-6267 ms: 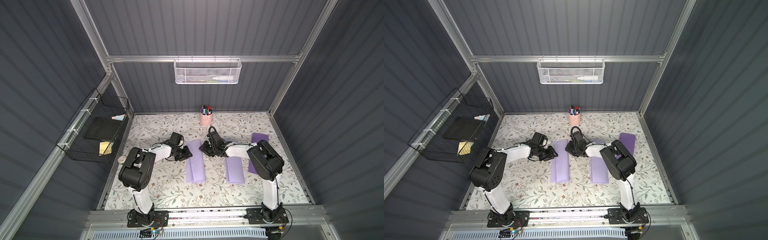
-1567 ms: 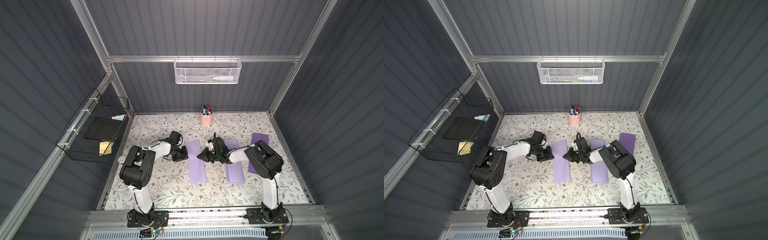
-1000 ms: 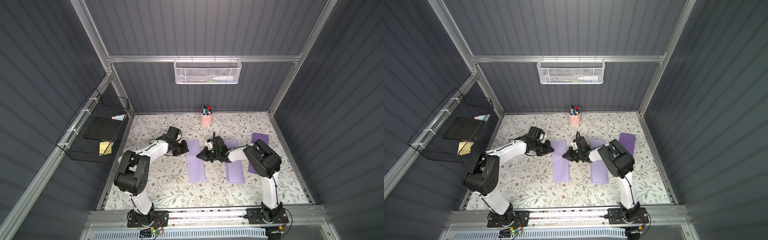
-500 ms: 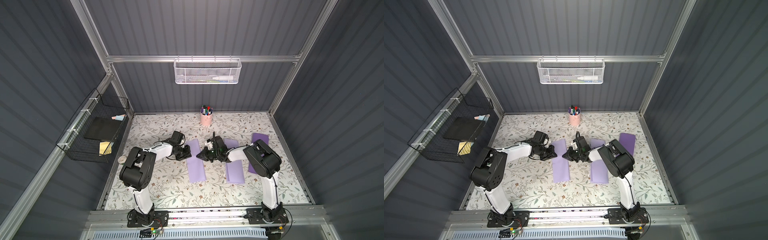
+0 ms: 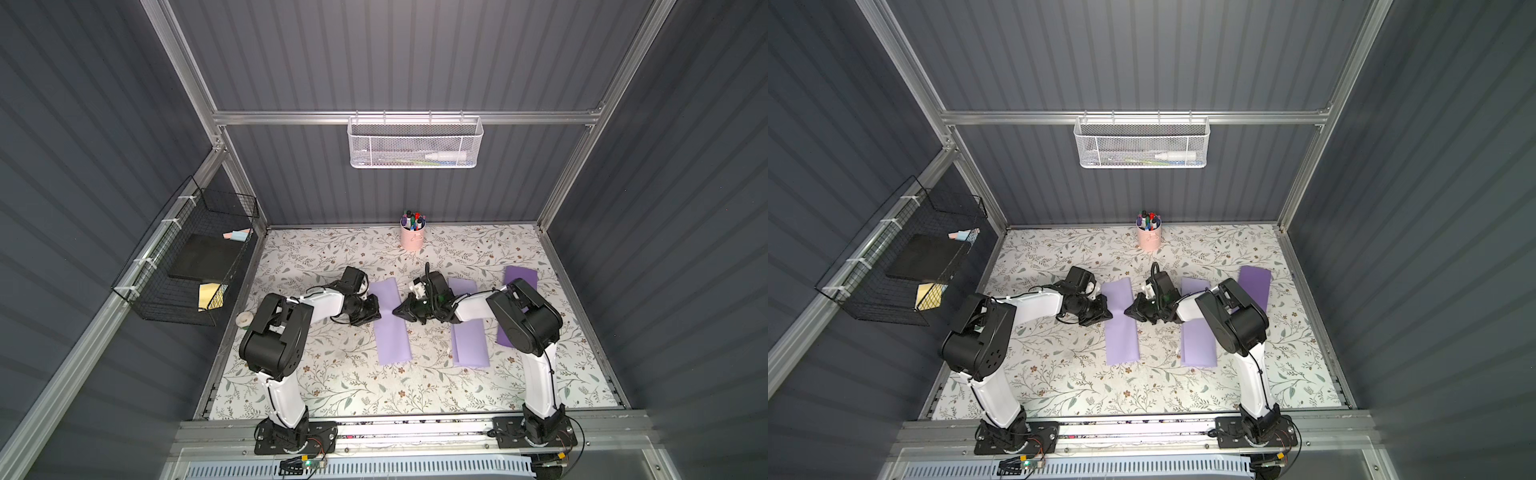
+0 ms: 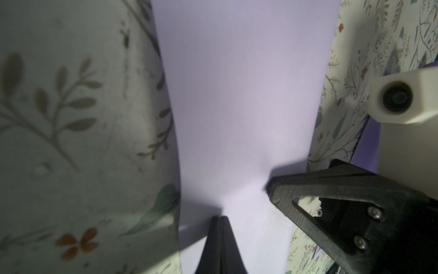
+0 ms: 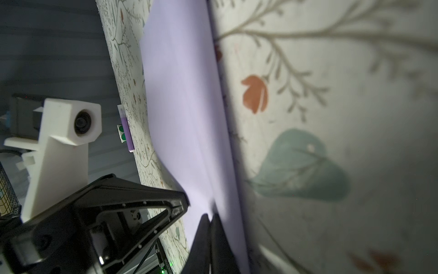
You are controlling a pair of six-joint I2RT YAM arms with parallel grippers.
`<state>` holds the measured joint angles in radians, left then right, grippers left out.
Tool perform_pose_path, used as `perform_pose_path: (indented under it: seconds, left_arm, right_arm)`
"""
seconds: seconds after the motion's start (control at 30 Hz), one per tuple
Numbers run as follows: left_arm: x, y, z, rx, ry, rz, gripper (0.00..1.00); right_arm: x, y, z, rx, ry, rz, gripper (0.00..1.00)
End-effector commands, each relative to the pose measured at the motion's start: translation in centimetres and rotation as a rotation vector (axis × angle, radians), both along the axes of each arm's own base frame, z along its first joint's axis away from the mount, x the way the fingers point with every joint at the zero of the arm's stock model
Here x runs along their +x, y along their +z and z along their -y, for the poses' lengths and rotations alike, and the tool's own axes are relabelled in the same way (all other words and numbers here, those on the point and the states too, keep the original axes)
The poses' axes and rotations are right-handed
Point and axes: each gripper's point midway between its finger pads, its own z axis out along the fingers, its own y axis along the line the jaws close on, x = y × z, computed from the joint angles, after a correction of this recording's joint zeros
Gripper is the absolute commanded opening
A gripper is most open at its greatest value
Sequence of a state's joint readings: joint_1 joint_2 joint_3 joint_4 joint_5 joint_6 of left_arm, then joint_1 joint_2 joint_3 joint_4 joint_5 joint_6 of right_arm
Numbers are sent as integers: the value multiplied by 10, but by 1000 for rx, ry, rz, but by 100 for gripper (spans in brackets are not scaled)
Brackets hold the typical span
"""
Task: Fold the rectangular paper in half along the long edge
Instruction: Fold the paper at the center of the board.
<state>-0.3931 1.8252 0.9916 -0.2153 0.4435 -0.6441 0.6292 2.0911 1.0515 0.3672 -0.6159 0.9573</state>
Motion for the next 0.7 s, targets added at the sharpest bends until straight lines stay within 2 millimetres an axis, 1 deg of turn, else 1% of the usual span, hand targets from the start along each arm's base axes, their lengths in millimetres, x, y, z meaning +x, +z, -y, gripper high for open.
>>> perform_pose_path:
  seconds: [0.0, 0.13, 0.2, 0.27, 0.3, 0.37, 0.47, 0.53, 0.6, 0.67]
  left_arm:
    - [-34, -46, -32, 170, 21, -133, 0]
    - [-34, -46, -32, 177, 19, -134, 0]
    - [-34, -47, -33, 177, 19, -136, 0]
    - [-34, -47, -32, 177, 16, -135, 0]
    - [-34, -46, -31, 173, 14, -133, 0]
    - [-33, -45, -31, 168, 12, -128, 0]
    - [-32, -44, -30, 167, 12, -126, 0]
    - [-33, -44, -30, 166, 10, -129, 0]
    - [-32, -44, -30, 164, 11, -125, 0]
    - [-31, -44, -29, 163, 12, -126, 0]
  right_arm:
    - [-10, -40, 40, -152, -69, -134, 4]
    - [-11, -50, 69, -234, -89, -170, 0]
    - [-13, -53, 83, -292, -87, -183, 0]
    - [-12, -51, 90, -317, -79, -179, 0]
    - [-10, -45, 90, -315, -73, -164, 0]
    - [-5, -28, 84, -288, -59, -118, 0]
    - [9, 7, 67, -225, -32, -32, 0]
    - [17, 26, 51, -173, -5, 9, 0]
    - [21, 37, 32, -119, 36, 20, 0]
    - [22, 36, 15, -96, 72, 14, 0]
